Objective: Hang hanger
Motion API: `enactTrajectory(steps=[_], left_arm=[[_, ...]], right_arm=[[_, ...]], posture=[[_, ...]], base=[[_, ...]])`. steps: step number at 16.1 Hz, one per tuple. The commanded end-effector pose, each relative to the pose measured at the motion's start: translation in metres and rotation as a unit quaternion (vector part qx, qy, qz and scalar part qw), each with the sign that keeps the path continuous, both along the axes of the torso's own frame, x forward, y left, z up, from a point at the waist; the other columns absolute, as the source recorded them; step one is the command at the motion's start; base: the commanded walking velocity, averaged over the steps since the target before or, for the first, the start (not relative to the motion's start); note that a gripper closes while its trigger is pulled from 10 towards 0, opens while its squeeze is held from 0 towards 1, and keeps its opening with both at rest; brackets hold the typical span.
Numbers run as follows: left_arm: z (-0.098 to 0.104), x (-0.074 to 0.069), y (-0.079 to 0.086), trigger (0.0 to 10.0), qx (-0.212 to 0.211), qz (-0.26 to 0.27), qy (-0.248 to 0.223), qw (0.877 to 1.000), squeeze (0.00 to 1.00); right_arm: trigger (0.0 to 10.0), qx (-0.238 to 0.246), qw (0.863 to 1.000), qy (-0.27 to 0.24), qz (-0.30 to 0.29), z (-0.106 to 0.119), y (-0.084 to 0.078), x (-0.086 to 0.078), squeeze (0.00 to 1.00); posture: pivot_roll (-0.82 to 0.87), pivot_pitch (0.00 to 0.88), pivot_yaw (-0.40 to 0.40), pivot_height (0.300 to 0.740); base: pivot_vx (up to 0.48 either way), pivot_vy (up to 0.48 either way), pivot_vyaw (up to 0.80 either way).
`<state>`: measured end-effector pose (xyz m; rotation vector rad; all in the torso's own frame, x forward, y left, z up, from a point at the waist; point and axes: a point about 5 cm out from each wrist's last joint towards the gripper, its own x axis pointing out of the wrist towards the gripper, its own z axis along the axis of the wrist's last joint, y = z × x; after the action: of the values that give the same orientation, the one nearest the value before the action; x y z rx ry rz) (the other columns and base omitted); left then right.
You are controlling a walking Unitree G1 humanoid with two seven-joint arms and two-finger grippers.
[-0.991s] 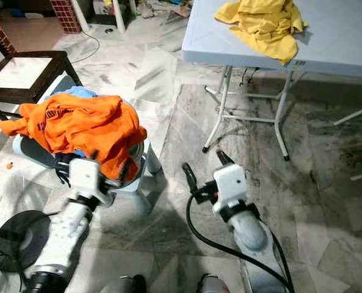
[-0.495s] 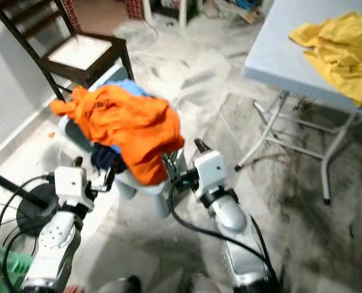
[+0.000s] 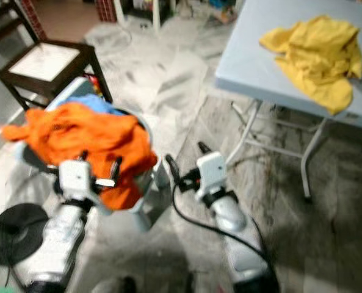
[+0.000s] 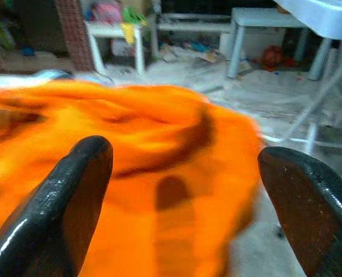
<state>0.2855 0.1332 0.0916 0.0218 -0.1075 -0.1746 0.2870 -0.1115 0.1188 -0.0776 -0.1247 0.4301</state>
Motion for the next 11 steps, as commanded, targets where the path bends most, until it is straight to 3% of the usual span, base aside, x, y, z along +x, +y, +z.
enactTrajectory(steps=[1, 8, 9, 11], left_arm=[[0.001, 0.0, 0.003, 10.0, 0.01, -0.004, 0.0, 1.0, 0.0], [0.03, 0.007, 0.0, 10.0, 0.006, 0.001, -0.05, 0.999, 0.0], [0.041, 0.011, 0.001, 10.0, -0.017, 0.004, -0.064, 0.998, 0.0], [0.048, 0.017, 0.002, 10.0, -0.011, 0.026, -0.062, 0.998, 0.0]], right_arm=[[10.0, 0.007, 1.0, -0.011, -0.002, 0.003, 0.002, -0.001, 0.0], [10.0, 0.0, 1.0, -0.009, 0.006, 0.001, 0.004, -0.002, 0.0], [10.0, 0.0, 1.0, -0.01, 0.01, 0.001, 0.006, -0.002, 0.0], [10.0, -0.001, 1.0, -0.01, 0.018, 0.001, 0.01, -0.002, 0.0]], posture=[[0.08, 0.225, -0.021, 0.74], [0.08, 0.232, -0.026, 0.74], [0.08, 0.233, -0.027, 0.74], [0.08, 0.233, -0.029, 0.74]], base=[[0.352, 0.0, 0.0], [0.337, 0.0, 0.0], [0.0, 0.0, 0.0], [0.0, 0.0, 0.0]])
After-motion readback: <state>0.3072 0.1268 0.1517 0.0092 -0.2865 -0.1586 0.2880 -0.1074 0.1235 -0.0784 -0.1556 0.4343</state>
